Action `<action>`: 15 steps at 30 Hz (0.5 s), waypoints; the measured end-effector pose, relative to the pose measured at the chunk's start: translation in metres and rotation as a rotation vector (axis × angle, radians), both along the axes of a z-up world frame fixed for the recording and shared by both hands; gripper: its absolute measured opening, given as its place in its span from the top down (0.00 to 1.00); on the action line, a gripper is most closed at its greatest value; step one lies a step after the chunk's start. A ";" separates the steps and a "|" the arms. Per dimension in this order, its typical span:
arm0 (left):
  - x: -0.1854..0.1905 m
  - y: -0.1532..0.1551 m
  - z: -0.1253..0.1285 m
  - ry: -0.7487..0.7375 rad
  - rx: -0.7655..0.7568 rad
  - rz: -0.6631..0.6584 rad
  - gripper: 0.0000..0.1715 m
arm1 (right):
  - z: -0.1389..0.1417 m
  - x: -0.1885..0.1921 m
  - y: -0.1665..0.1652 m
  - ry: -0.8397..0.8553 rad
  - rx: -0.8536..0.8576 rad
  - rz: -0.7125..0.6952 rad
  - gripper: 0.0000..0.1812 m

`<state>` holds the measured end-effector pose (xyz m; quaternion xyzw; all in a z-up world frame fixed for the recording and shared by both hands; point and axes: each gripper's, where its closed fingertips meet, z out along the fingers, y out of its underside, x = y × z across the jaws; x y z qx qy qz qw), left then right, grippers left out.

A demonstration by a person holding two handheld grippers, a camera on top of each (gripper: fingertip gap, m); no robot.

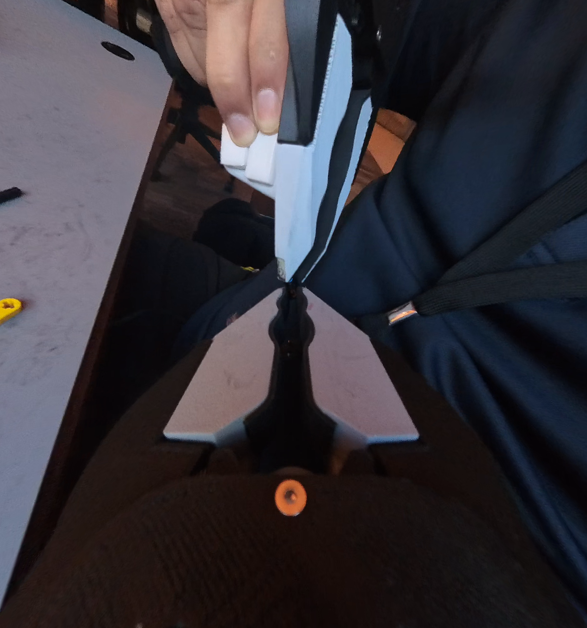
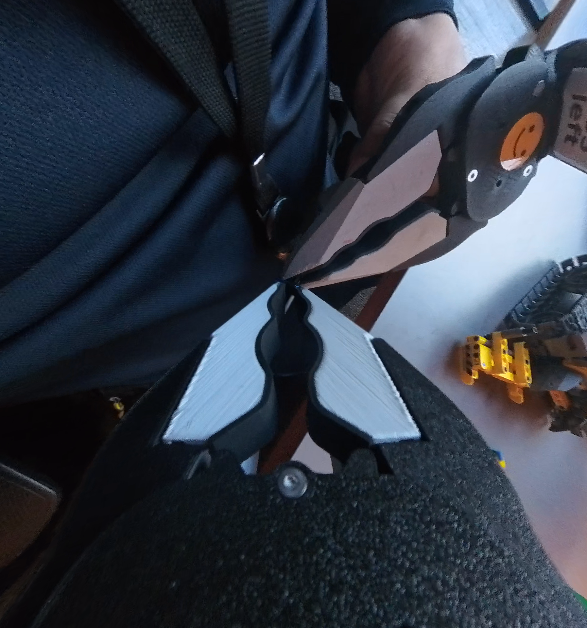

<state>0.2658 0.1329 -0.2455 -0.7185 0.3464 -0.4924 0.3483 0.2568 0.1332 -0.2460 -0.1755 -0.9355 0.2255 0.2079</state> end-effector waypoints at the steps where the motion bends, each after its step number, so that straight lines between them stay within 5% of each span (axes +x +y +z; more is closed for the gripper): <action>1: 0.002 -0.002 -0.001 0.001 -0.005 -0.013 1.00 | -0.001 0.002 -0.002 -0.012 -0.009 0.008 1.00; 15: 0.000 -0.001 -0.017 0.080 -0.016 0.006 0.99 | -0.013 0.004 -0.004 -0.096 -0.019 0.019 1.00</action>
